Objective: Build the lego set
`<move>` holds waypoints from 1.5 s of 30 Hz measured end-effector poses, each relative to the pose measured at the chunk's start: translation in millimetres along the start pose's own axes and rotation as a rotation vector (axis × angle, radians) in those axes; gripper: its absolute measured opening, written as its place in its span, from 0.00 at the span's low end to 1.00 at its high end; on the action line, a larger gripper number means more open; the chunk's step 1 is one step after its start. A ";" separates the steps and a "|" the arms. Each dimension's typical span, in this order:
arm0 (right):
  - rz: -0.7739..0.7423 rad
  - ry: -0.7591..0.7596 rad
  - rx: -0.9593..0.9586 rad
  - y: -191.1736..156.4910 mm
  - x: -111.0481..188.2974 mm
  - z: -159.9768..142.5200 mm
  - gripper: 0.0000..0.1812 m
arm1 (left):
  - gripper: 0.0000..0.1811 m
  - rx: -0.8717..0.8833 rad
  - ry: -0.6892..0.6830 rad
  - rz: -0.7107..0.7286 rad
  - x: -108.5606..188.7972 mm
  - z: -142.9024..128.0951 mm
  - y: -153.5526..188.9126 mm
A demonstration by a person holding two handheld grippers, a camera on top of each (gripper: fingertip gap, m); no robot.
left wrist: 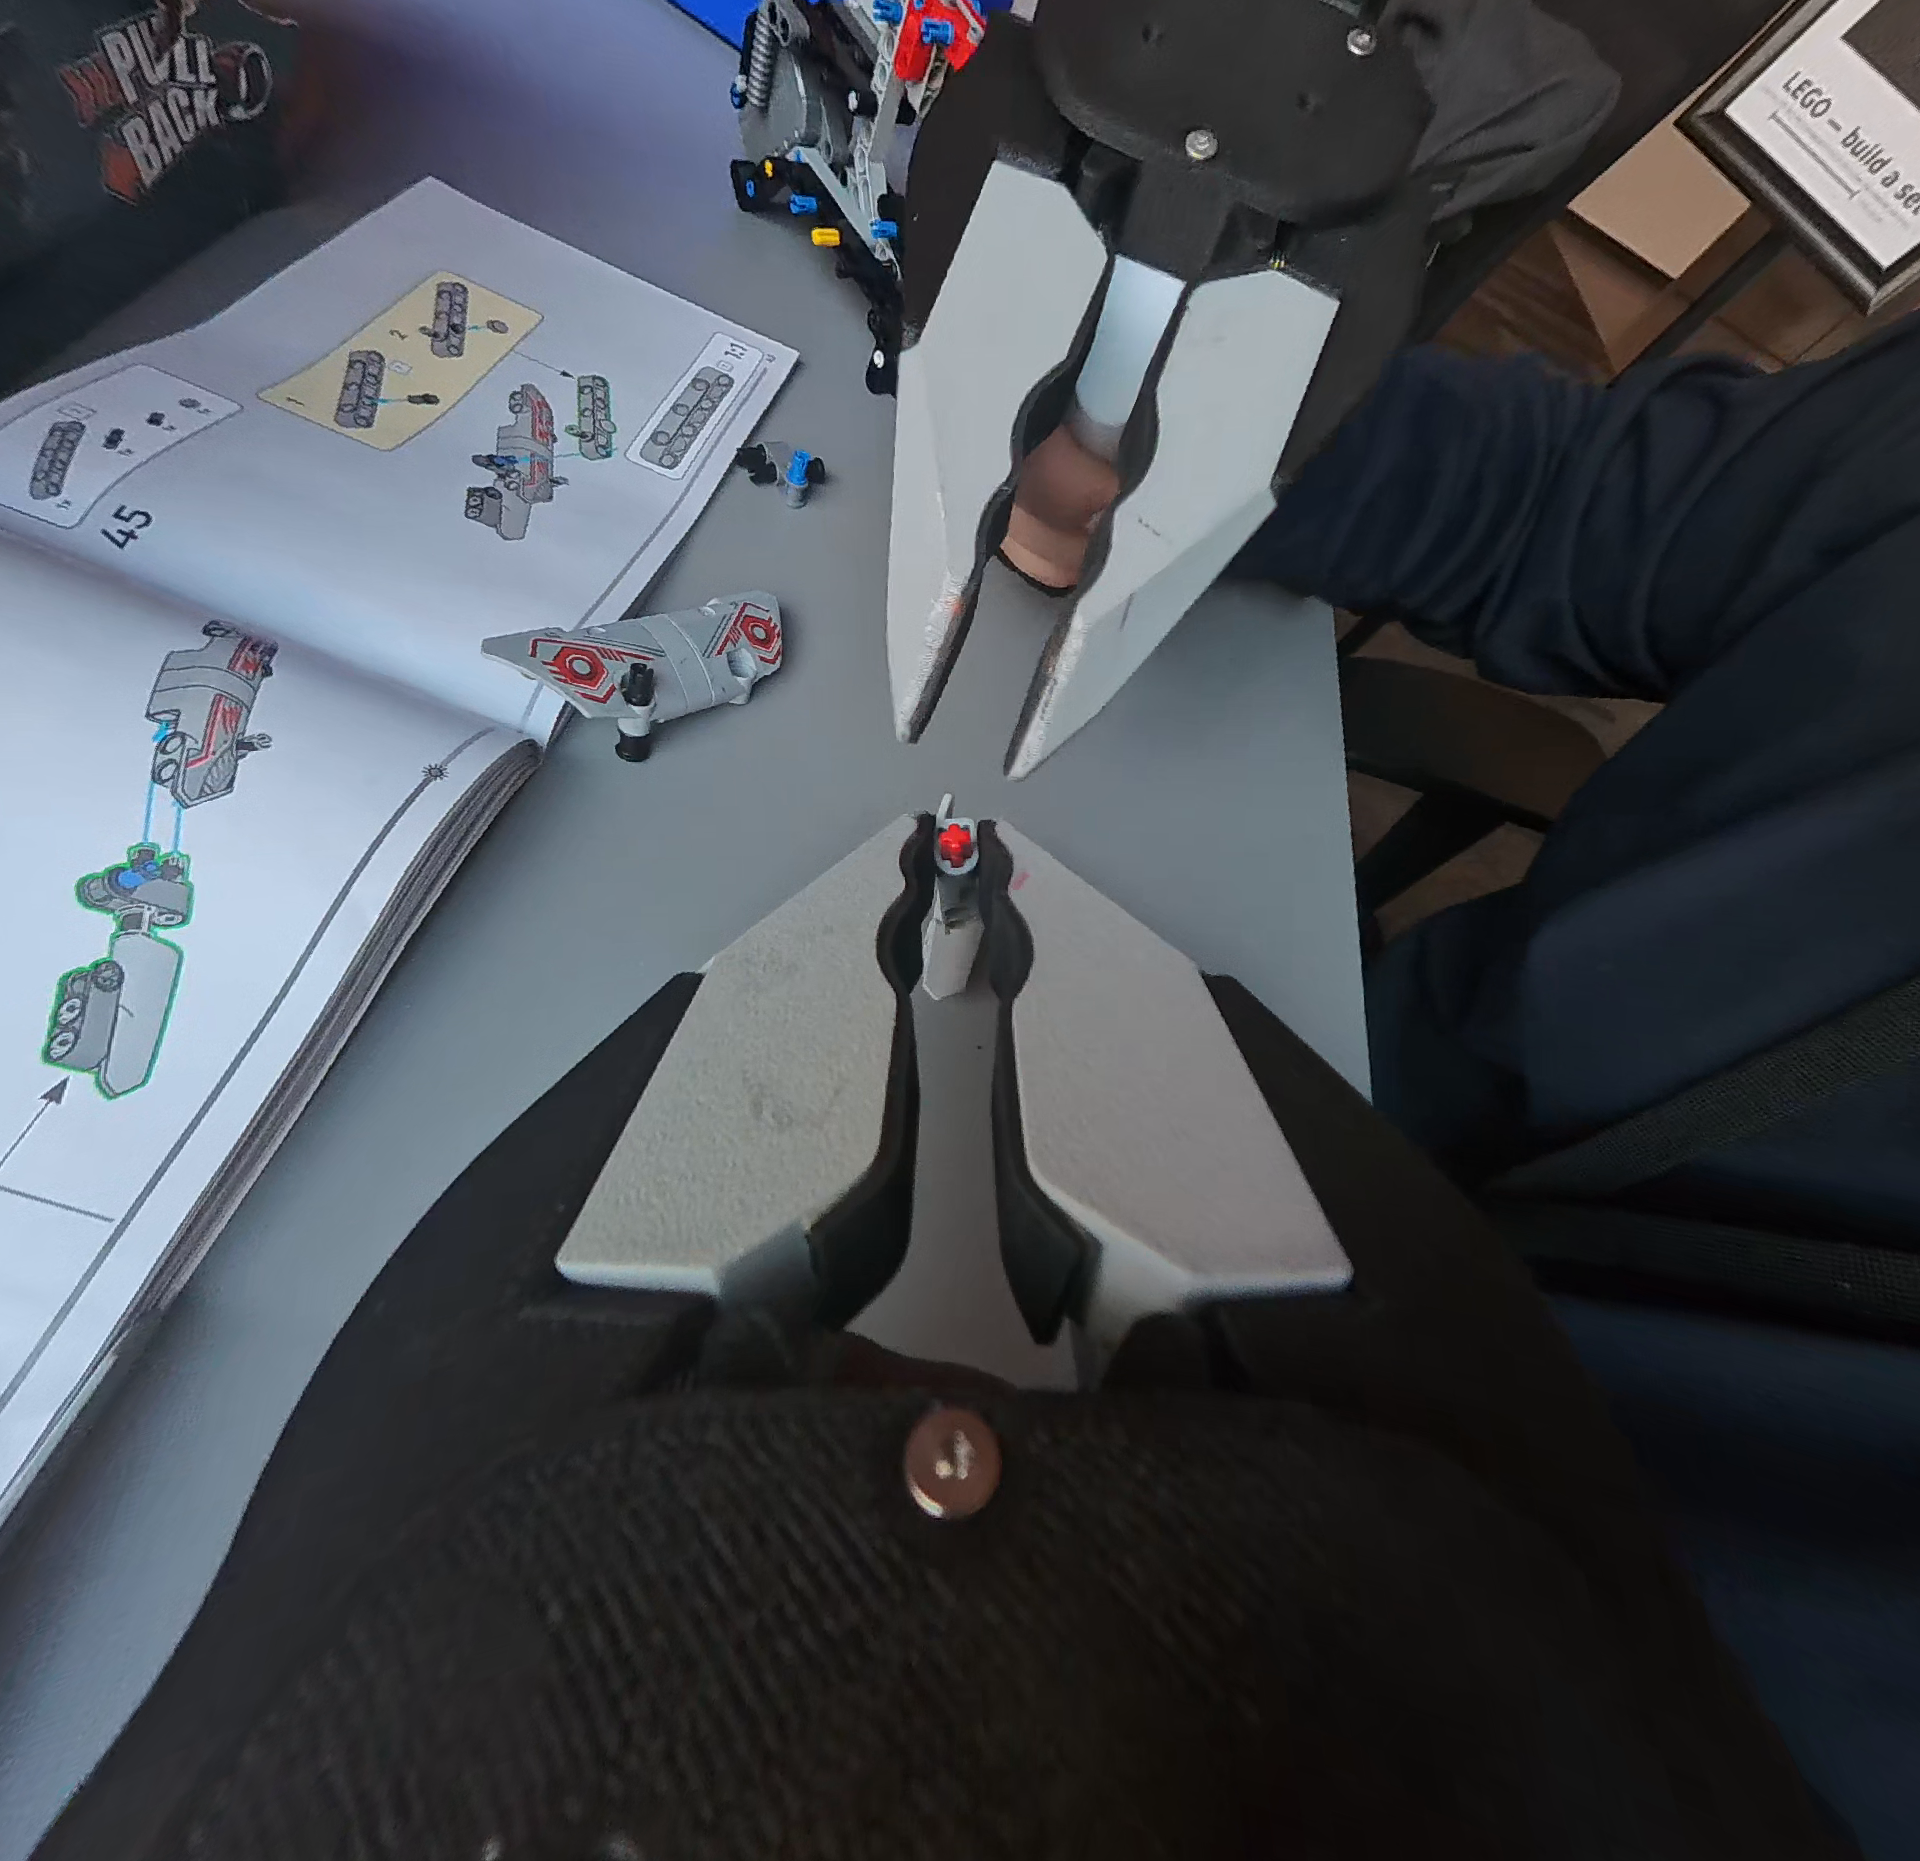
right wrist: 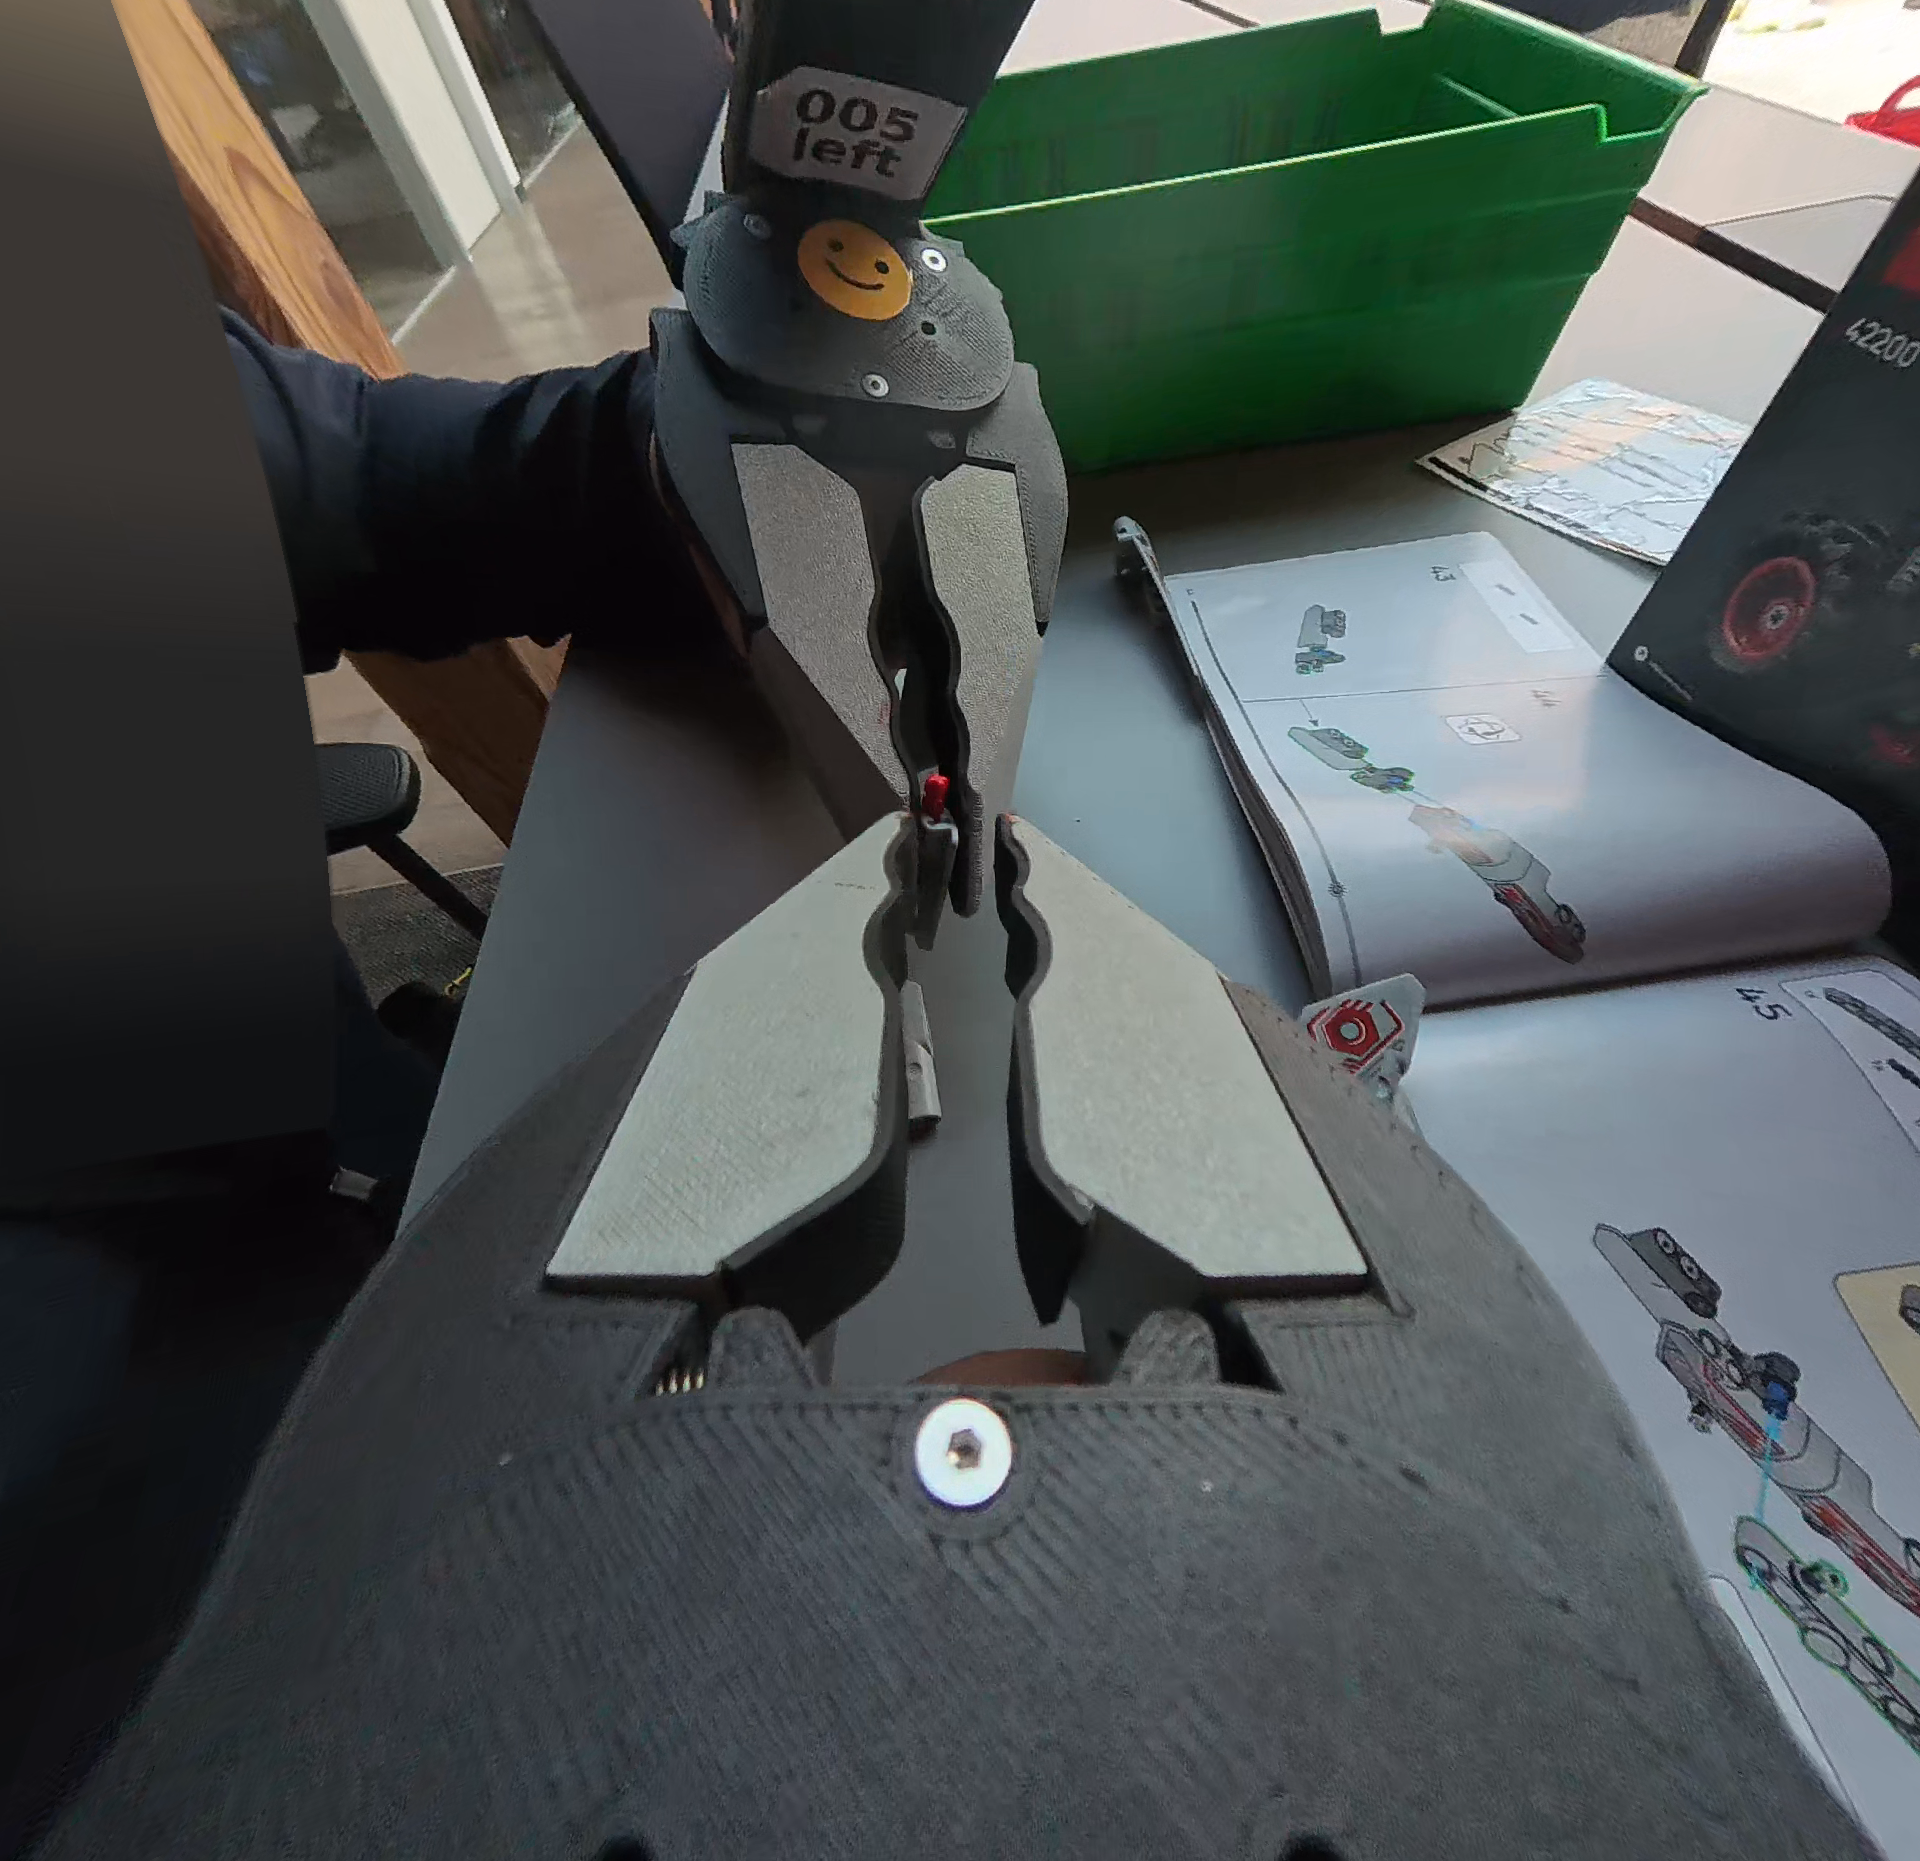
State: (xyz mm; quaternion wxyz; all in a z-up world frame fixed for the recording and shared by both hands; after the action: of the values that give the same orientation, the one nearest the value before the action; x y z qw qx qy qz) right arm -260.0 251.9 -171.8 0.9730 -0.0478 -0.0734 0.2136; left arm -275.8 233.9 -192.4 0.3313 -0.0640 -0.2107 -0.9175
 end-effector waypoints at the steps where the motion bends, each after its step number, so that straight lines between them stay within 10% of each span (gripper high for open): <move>1: 0.009 0.006 -0.006 -1.2 -0.7 0.5 0.06 | 0.02 0.001 -0.004 0.001 -0.4 -0.6 0.0; 21: 0.020 -0.028 -0.104 3.2 -5.7 -9.5 0.05 | 0.02 -0.050 -0.056 0.043 -8.3 -7.9 1.3; 35: 0.085 0.005 -0.142 -6.6 2.9 2.3 0.07 | 0.02 0.099 0.331 -0.031 17.1 51.1 -0.3; 45: 0.085 0.086 -0.200 -17.7 -3.6 11.3 0.00 | 0.02 0.133 0.287 -0.041 8.2 43.2 2.7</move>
State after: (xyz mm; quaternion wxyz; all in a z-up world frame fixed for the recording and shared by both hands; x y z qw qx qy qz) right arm -257.9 235.2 -158.9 0.9557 -0.1567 -0.0502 0.2442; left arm -281.4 245.7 -150.3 0.3428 0.0943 -0.2226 -0.9078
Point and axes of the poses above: each gripper's, where its closed fingertips meet, x back along the fingers, z out of its top, y = z × x across the jaws, the point moved 2 cm from there along x, back along the fingers, and after that the axes turned 13 degrees about y, right-handed, at the moved point
